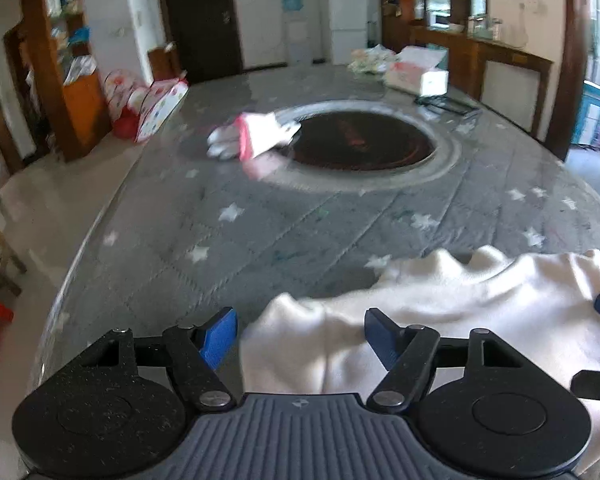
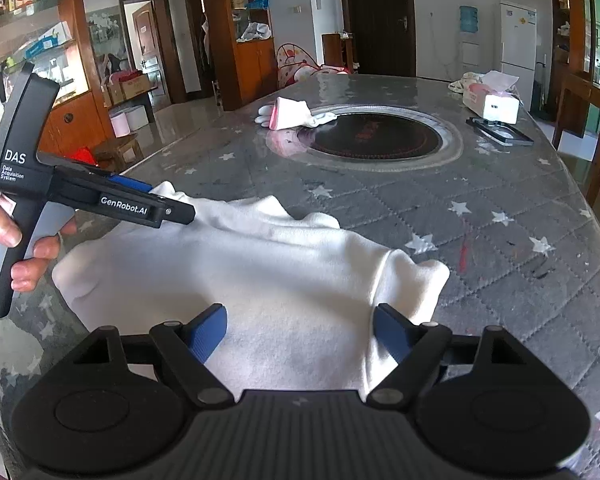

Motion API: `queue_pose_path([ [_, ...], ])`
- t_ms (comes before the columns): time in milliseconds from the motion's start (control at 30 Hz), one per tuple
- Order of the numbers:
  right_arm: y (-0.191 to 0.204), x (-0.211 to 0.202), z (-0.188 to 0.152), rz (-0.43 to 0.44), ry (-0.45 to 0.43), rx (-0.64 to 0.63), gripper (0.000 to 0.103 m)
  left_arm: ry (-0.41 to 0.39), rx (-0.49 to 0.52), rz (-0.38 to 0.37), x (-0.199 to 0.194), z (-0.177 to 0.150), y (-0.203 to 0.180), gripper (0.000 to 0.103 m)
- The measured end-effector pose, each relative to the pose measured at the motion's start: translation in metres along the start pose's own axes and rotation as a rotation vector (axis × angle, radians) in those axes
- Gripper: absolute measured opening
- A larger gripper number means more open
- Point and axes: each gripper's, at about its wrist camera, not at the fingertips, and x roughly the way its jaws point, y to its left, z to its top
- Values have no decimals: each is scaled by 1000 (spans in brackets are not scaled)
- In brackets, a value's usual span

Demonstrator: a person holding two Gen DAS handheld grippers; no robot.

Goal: Fold clothes

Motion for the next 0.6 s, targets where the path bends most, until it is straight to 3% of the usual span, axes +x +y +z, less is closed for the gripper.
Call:
queue_pose_path([
  [200, 4, 5, 4, 14, -1, -11, 82, -22, 129, -63, 4, 12, -31, 73],
  [333, 8, 11, 3, 29, 10, -20, 82, 5, 163, -54, 22, 13, -42, 73],
  [600, 10, 17, 0, 30, 28, -39, 83, 44, 50, -78, 38, 19, -33, 75],
])
